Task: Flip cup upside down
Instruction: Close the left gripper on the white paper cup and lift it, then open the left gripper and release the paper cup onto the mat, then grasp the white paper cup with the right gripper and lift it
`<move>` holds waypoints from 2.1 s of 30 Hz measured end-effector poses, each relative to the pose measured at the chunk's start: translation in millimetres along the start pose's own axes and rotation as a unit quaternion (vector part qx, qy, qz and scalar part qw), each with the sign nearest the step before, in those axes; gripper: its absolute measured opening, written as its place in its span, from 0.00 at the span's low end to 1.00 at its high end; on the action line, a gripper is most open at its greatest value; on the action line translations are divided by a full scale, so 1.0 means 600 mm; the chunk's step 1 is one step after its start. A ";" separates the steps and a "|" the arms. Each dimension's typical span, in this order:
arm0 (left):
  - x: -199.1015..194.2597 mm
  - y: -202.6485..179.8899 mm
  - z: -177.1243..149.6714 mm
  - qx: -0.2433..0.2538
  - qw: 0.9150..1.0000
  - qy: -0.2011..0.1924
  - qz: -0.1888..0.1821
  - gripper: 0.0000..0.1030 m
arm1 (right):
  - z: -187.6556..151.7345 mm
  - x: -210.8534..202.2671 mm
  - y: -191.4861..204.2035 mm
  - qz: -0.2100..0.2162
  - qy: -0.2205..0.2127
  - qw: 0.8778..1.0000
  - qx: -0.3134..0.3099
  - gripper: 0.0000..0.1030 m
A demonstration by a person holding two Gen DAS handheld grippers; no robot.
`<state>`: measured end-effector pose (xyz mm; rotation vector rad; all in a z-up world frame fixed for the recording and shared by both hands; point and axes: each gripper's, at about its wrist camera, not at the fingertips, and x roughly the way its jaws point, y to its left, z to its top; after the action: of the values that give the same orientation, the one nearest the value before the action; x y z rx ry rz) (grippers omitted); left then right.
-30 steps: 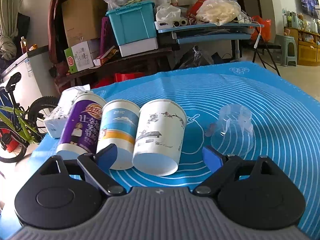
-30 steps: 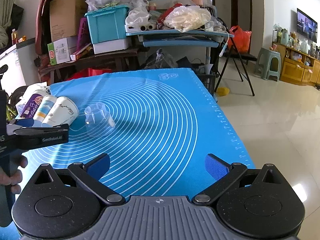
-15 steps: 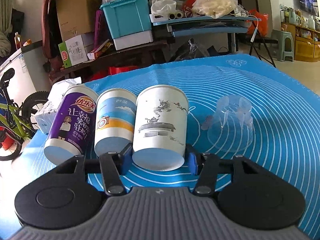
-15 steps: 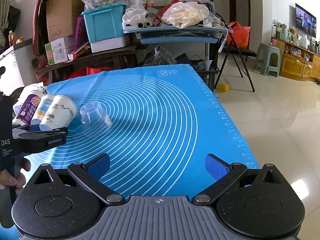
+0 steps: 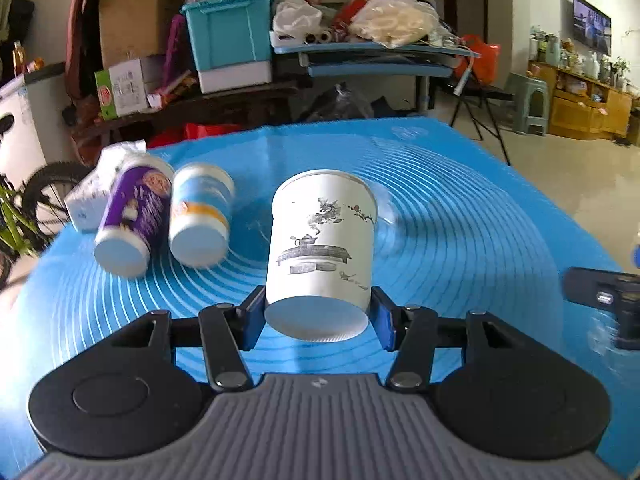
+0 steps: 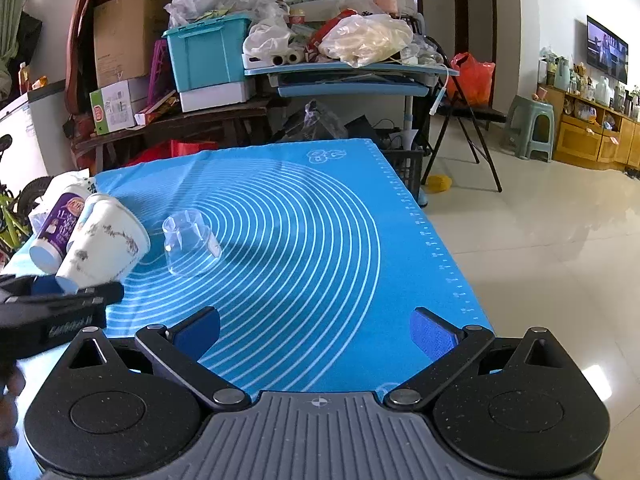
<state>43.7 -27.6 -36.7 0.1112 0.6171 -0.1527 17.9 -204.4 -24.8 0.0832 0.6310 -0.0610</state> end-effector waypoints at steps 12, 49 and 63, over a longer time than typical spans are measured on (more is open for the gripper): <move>-0.023 -0.032 -0.044 0.001 0.999 0.027 -0.019 0.54 | -0.022 -0.041 0.005 -0.014 0.017 0.999 -0.026 1.00; -0.086 0.052 -0.024 -0.049 0.998 -0.040 0.023 1.00 | 0.011 -0.059 0.093 -0.062 0.006 0.965 -0.256 1.00; -0.092 0.175 -0.048 -0.096 0.988 -0.042 0.117 1.00 | -0.099 -0.020 0.315 -0.123 -0.012 0.584 -0.802 1.00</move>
<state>1.6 86.1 -21.7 -0.0094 0.5265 0.1297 -10.9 -10.5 -54.1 -1.8091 0.4634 0.2647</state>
